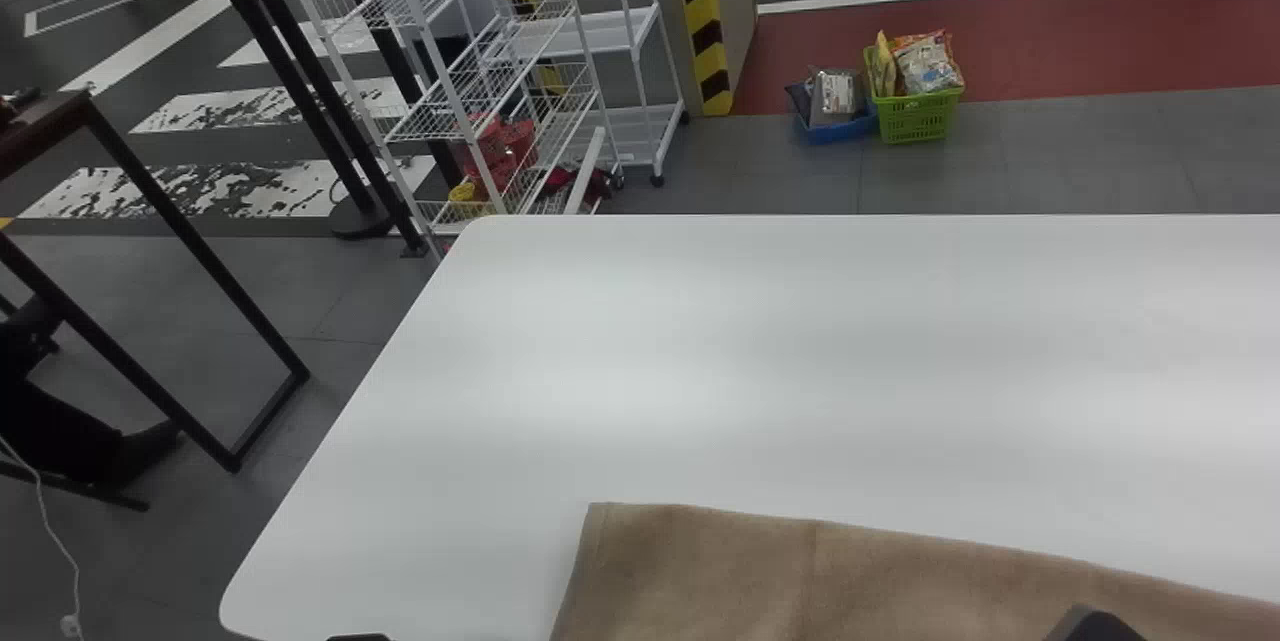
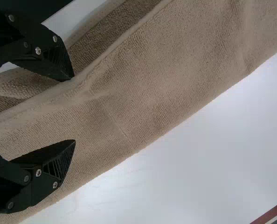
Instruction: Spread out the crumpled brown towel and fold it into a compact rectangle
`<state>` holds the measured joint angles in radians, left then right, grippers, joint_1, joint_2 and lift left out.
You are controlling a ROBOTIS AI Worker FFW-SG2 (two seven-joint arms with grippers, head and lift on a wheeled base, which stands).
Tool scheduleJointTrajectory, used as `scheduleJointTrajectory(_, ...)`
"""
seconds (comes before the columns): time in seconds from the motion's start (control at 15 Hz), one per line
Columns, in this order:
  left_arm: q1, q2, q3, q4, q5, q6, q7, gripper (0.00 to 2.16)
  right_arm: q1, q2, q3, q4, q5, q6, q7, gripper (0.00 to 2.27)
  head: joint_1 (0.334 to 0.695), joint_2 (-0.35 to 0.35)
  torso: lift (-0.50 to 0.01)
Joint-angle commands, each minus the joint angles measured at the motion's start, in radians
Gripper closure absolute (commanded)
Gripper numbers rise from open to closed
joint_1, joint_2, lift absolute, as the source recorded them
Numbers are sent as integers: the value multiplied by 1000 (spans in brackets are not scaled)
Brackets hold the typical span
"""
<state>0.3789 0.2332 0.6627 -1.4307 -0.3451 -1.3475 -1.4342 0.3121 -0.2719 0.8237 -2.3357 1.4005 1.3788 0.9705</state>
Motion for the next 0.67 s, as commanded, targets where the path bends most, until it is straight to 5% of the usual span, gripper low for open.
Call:
scheduleJointTrajectory(0.0, 0, 0, 0, 1, 0, 0, 0, 1021, -2, 3, 5, -14, -3, 7, -1, 458, 695, 350, -127)
scheduleJointTrajectory(0.4, 0, 0, -2, 1, 0, 0, 1, 1021, -2, 5, 14, -21, -3, 10, 7, 505, 695, 350, -127)
scheduleJointTrajectory(0.53, 0, 0, 0, 1, 0, 0, 0, 1021, -2, 6, 11, -21, -3, 4, 20, 1112, 695, 350, -127)
scheduleJointTrajectory(0.6, 0, 0, 0, 1, 0, 0, 0, 1021, -2, 6, 11, -21, -1, 4, 24, 1116, 695, 350, -127)
